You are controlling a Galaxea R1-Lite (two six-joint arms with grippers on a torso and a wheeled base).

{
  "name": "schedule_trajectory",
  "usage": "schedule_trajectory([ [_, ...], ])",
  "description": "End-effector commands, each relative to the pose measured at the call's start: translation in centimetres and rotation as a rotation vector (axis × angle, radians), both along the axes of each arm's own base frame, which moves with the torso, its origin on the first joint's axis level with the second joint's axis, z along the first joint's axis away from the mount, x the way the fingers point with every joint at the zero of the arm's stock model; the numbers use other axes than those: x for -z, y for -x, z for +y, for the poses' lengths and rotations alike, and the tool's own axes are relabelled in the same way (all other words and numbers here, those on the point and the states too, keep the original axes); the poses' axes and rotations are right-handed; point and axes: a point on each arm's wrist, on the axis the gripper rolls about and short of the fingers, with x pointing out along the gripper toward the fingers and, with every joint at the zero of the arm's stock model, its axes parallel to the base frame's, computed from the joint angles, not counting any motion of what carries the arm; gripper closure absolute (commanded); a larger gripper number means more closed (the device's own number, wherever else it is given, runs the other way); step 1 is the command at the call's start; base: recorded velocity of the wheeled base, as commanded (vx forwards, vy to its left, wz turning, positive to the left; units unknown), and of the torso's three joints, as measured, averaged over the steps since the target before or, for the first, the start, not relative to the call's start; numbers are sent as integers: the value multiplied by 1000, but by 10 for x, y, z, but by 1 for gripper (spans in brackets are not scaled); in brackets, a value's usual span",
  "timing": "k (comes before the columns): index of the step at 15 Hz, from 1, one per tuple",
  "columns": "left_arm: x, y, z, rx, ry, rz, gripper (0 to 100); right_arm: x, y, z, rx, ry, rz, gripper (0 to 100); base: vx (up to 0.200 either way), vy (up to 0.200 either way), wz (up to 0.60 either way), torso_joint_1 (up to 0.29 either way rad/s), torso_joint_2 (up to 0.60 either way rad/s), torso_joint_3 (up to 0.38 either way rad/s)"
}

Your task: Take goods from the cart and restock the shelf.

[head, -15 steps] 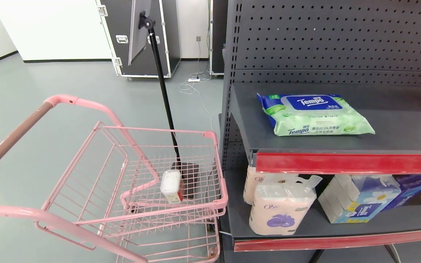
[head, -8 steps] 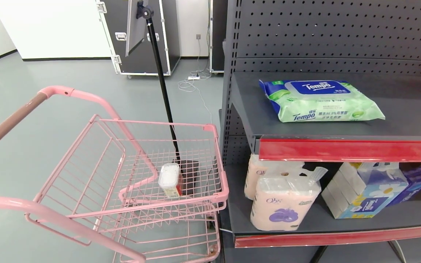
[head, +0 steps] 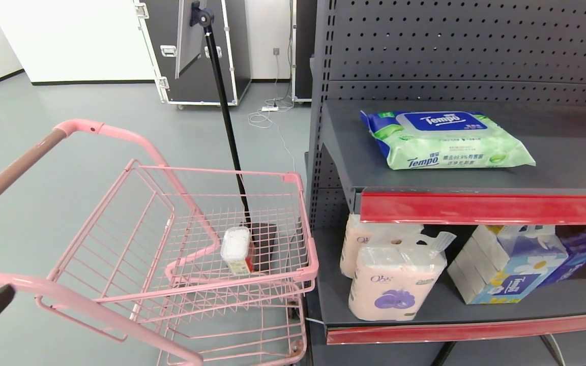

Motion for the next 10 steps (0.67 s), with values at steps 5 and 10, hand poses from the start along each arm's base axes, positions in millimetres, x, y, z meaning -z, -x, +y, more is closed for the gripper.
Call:
schedule_trajectory([
  [5, 45, -217, -82, 191, -102, 517, 0, 0, 0, 0, 1, 1, 1, 0, 0, 0, 0, 0, 0, 0],
  [10, 78, -257, -111, 229, -140, 604, 0, 0, 0, 0, 1, 0, 1, 0, 0, 0, 0, 0, 0, 0],
])
